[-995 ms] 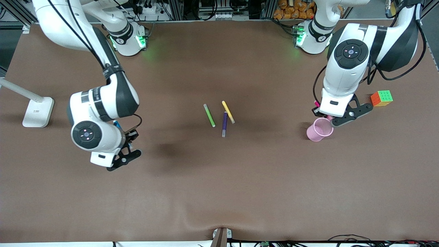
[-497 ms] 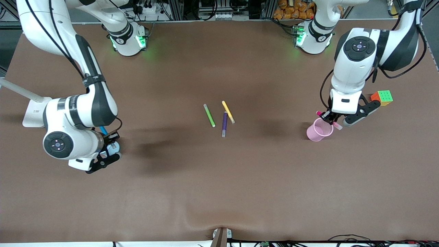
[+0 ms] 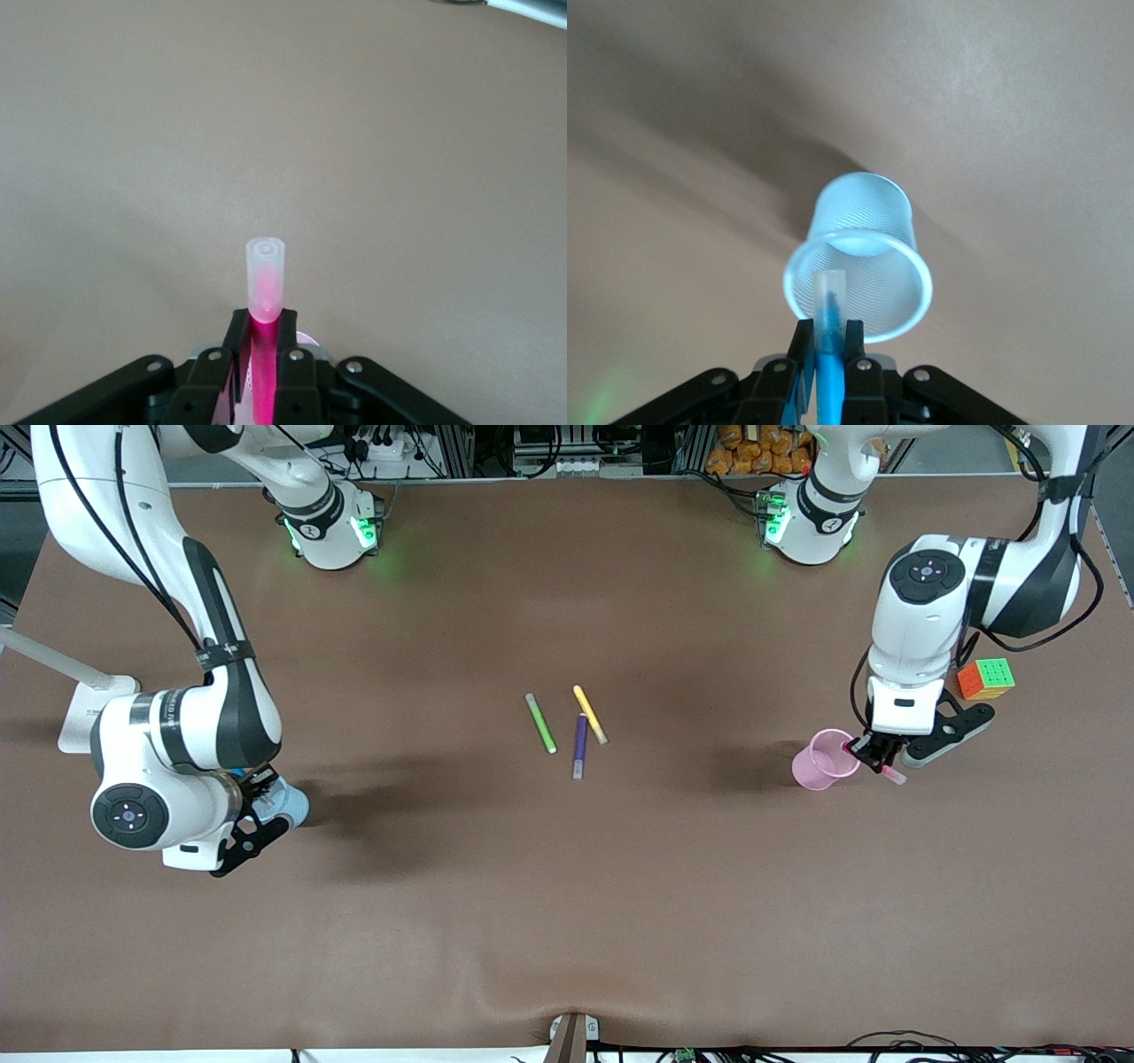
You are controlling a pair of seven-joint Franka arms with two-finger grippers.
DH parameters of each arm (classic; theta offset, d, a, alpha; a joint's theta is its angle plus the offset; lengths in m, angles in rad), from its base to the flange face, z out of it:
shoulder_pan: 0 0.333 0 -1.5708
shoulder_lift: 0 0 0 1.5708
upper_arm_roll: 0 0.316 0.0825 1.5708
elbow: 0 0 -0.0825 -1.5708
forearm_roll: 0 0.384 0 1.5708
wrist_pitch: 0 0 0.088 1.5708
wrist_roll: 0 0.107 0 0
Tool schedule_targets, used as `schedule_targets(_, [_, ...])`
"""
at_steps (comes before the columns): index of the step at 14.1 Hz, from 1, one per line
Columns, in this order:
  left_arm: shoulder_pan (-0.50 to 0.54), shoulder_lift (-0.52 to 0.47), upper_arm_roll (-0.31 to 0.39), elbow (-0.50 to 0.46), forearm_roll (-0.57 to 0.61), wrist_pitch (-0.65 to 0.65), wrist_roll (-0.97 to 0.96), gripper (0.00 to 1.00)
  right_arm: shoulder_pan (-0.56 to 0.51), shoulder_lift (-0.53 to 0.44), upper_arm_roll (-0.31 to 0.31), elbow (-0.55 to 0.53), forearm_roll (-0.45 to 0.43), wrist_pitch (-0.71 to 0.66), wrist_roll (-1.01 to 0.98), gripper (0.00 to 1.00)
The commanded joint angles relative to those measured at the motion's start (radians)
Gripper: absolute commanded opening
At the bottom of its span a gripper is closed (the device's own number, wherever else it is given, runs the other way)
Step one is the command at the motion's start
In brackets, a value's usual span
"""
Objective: Place pink and blue markers in matching cups
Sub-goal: 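Lower the pink marker into the pink cup while the right gripper lowers blue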
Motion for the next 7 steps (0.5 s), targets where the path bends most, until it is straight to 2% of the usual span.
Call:
schedule_targets(1, [0.005, 0.012, -0.011, -0.026, 0.031, 0.027, -0.041, 0.00, -0.011, 0.010, 0.004, 0.001, -0.068, 0.001, -0.073, 0.00])
schedule_targets(7, [-0.006, 0.086, -0.014, -0.029, 0.031, 0.035, -0.069, 0.00, -0.013, 0.048, 0.001, 0.000, -0.105, 0.030, -0.087, 0.00])
